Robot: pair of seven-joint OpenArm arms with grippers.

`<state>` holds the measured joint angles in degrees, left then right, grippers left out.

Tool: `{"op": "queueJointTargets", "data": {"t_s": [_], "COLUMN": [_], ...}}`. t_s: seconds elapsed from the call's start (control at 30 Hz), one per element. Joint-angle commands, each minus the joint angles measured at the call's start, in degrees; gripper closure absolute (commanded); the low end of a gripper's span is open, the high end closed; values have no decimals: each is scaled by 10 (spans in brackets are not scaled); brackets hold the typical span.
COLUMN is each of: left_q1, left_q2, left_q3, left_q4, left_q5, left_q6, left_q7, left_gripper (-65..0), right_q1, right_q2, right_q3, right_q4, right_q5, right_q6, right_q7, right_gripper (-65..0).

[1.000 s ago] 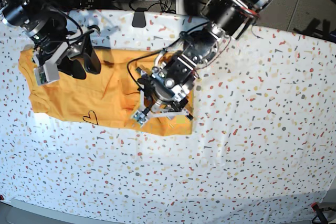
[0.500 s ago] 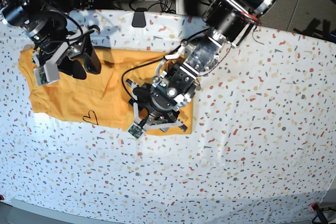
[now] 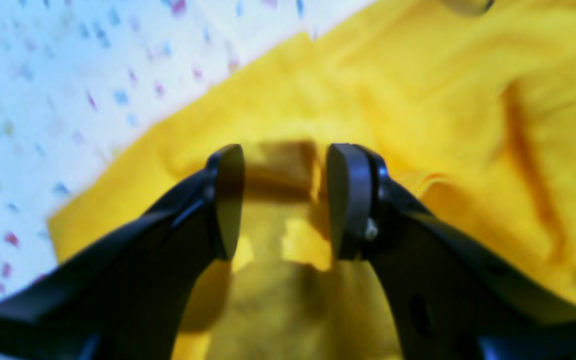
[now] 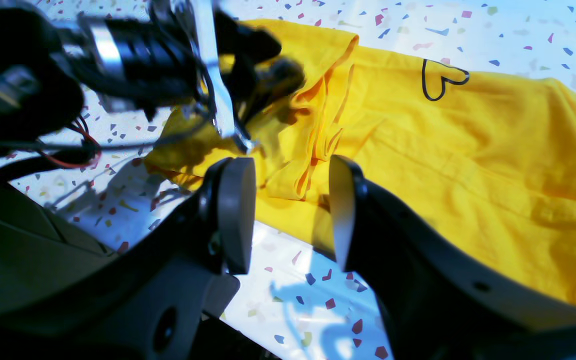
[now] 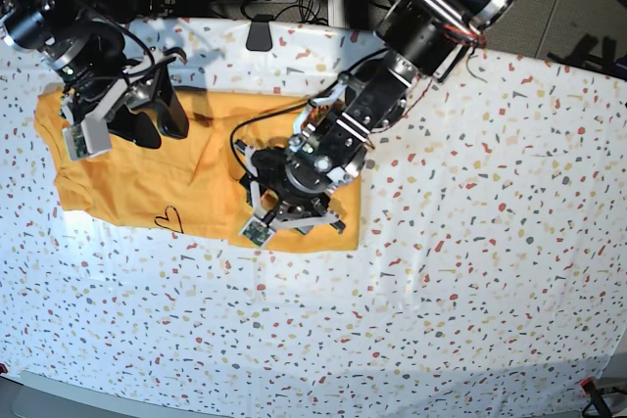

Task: Fold the T-shirt properly
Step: 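Lower the left gripper and press the folded end onto the shirt, then smooth the folded end with the left gripper while the right arm withdraws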

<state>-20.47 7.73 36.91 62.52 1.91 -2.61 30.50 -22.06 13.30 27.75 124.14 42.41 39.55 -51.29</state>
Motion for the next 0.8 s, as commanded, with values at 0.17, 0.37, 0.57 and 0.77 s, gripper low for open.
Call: {"op": "queueJointTargets", "data": {"t_s": [0.17, 0.37, 0.57, 0.77], "left_q1": [-43, -73, -73, -72], "left_q2": [9, 9, 7, 7], "left_q3": [0, 0, -1, -1], "left_q4": [1, 1, 1, 1], "left_q5": [-68, -111, -34, 26], "left_q6": [4, 2, 0, 1], "left_q7": [-24, -27, 35, 99], "left_gripper": [-260, -260, -260, -260], "right_q1": [3, 3, 19, 96], "right_q2": [5, 5, 7, 9], "right_q3": [3, 3, 17, 100], "right_q4": [10, 10, 10, 9], "right_q5": [13, 13, -52, -170], "right_q6": [4, 4, 4, 4], "right_q7": [15, 18, 39, 0], "right_gripper": [-248, -248, -248, -248]}}
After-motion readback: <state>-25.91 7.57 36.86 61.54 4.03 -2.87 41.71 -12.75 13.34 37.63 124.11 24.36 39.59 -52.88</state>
